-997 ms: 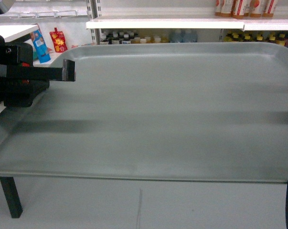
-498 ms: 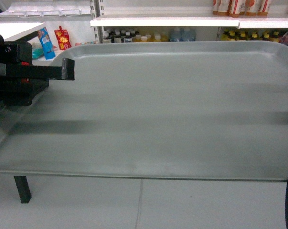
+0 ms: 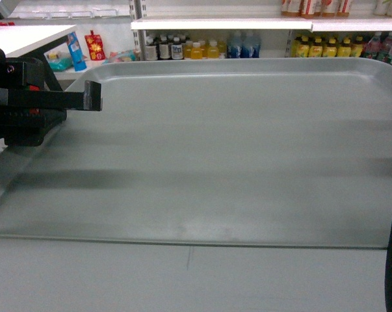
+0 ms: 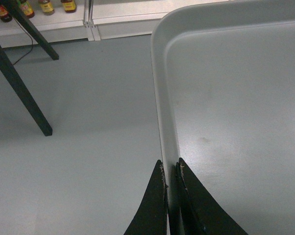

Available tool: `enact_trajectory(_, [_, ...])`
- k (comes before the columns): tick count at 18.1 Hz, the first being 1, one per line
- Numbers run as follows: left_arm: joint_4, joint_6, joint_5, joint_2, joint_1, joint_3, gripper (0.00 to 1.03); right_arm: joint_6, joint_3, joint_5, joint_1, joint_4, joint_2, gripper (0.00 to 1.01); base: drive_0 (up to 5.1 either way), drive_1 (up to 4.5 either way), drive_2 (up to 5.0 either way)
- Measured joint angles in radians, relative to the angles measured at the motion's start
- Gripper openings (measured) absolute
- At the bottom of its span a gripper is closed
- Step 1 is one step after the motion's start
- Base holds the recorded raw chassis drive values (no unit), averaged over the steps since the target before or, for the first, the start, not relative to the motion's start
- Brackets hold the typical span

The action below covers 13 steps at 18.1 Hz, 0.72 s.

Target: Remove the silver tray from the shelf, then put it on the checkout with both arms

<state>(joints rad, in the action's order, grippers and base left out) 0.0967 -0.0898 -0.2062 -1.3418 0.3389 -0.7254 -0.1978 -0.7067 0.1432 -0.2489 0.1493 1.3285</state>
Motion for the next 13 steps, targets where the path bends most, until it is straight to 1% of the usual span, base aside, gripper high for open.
enact_trajectory(7, [-0.008, 0.0, 0.0, 0.001, 0.0, 0.0, 0.03, 0.0, 0.0, -0.001, 0.0, -0.007, 0.001, 0.03, 0.1, -4.12, 4.2])
enact_trajectory(13, [0.003, 0.0, 0.0, 0.003, 0.002, 0.0, 0.03, 0.0, 0.002, 0.001, 0.002, 0.0, -0.003, 0.03, 0.0, 0.0, 0.0])
